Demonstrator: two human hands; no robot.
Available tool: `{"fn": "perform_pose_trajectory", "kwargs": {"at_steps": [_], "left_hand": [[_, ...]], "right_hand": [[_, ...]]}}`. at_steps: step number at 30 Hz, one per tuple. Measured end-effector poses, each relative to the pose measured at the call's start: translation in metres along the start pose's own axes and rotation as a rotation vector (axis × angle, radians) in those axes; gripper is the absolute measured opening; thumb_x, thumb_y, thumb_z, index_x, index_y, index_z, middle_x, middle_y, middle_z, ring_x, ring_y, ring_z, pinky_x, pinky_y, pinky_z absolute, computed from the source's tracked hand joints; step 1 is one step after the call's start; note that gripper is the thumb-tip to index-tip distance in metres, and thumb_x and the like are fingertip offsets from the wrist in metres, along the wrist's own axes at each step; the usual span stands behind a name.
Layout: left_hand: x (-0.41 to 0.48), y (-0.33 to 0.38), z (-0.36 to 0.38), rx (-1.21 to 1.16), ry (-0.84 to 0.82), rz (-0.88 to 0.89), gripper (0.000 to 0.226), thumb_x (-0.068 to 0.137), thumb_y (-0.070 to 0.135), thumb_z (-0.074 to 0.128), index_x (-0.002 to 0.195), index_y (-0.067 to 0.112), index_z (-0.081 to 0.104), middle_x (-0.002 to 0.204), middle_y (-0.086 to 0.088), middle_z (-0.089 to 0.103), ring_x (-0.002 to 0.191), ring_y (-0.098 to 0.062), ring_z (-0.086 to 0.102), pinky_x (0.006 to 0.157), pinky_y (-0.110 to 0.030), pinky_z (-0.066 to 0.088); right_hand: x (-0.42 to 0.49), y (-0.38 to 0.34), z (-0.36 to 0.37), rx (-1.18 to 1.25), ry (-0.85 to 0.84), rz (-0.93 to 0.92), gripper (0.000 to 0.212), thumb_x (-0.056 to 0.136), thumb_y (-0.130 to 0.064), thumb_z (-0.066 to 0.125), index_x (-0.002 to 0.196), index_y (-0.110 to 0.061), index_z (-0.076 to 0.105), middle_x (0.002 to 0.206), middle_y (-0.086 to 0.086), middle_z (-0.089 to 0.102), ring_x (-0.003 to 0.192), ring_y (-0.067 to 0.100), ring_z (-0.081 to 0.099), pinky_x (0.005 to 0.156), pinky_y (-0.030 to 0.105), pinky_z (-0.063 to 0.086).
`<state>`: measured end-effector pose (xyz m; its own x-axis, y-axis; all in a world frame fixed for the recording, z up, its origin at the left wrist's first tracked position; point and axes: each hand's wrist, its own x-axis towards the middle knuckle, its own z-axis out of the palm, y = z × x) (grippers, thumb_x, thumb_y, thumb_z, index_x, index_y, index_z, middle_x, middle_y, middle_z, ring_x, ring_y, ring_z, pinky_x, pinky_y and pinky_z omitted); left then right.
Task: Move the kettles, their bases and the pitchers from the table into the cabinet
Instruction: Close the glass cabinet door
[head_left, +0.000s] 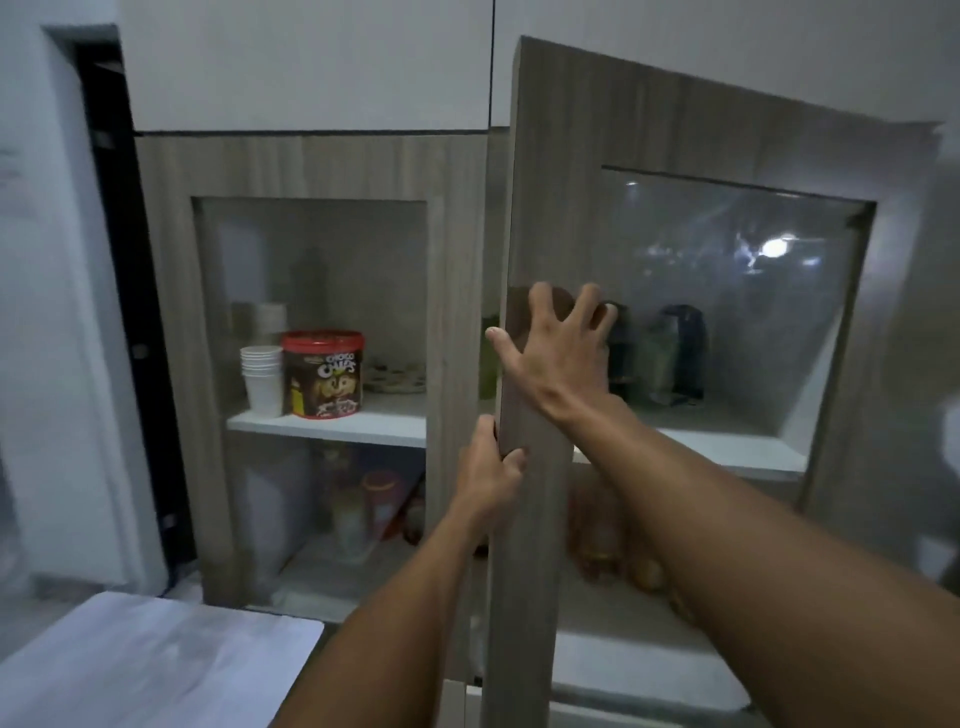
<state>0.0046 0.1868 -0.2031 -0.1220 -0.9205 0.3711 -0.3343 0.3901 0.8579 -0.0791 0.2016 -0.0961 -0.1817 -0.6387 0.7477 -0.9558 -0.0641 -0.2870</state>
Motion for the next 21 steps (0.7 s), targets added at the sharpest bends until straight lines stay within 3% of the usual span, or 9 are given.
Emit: {"fn": "perform_pose_trajectory", "kwargs": {"at_steps": [4, 12, 15, 17, 21], "left_hand": [[0.037, -0.016, 0.001, 0.047, 0.065, 0.014, 0.023, 0.096, 0.014, 0.056, 0.118, 0.009, 0.05, 0.103, -0.001, 0.059, 0.097, -0.019, 0.059, 0.063, -0.022, 0.039], [0.11, -0.044, 0.0, 0.106, 0.076, -0.051, 0.024, 0.092, 0.023, 0.065, 0.114, 0.016, 0.057, 0.104, -0.001, 0.068, 0.095, -0.018, 0.065, 0.08, -0.035, 0.055], [0.133, -0.053, -0.001, 0.111, 0.172, -0.068, 0.054, 0.082, 0.026, 0.077, 0.125, 0.016, 0.045, 0.114, -0.004, 0.062, 0.099, -0.018, 0.061, 0.084, -0.032, 0.053], [0.15, -0.06, -0.002, 0.169, 0.28, -0.053, 0.077, 0.072, 0.034, 0.085, 0.128, 0.017, 0.035, 0.124, -0.007, 0.052, 0.109, -0.024, 0.056, 0.092, -0.039, 0.051], [0.185, -0.067, 0.005, 0.411, 0.355, 0.091, 0.083, 0.064, 0.041, 0.088, 0.122, 0.018, 0.033, 0.124, -0.006, 0.041, 0.111, -0.024, 0.047, 0.095, -0.039, 0.049]], "right_hand": [[0.032, 0.003, 0.035, -0.006, 0.008, -0.062, 0.057, 0.088, -0.058, 0.055, 0.128, -0.022, 0.036, 0.136, 0.019, 0.029, 0.119, 0.039, 0.037, 0.084, 0.05, 0.051], [0.078, 0.006, 0.086, -0.069, -0.017, -0.062, 0.054, 0.089, -0.054, 0.055, 0.129, -0.023, 0.035, 0.137, 0.018, 0.027, 0.121, 0.038, 0.036, 0.089, 0.053, 0.044], [0.094, 0.008, 0.105, -0.09, -0.042, -0.059, 0.054, 0.091, -0.053, 0.054, 0.13, -0.022, 0.034, 0.136, 0.017, 0.026, 0.12, 0.037, 0.036, 0.09, 0.053, 0.043], [0.104, 0.012, 0.115, -0.105, -0.054, -0.056, 0.049, 0.093, -0.05, 0.05, 0.13, -0.022, 0.036, 0.136, 0.017, 0.028, 0.12, 0.037, 0.038, 0.092, 0.054, 0.04], [0.125, 0.024, 0.134, -0.138, -0.045, -0.091, 0.033, 0.097, -0.034, 0.049, 0.125, -0.019, 0.039, 0.132, 0.017, 0.032, 0.115, 0.034, 0.042, 0.09, 0.051, 0.039]]}}
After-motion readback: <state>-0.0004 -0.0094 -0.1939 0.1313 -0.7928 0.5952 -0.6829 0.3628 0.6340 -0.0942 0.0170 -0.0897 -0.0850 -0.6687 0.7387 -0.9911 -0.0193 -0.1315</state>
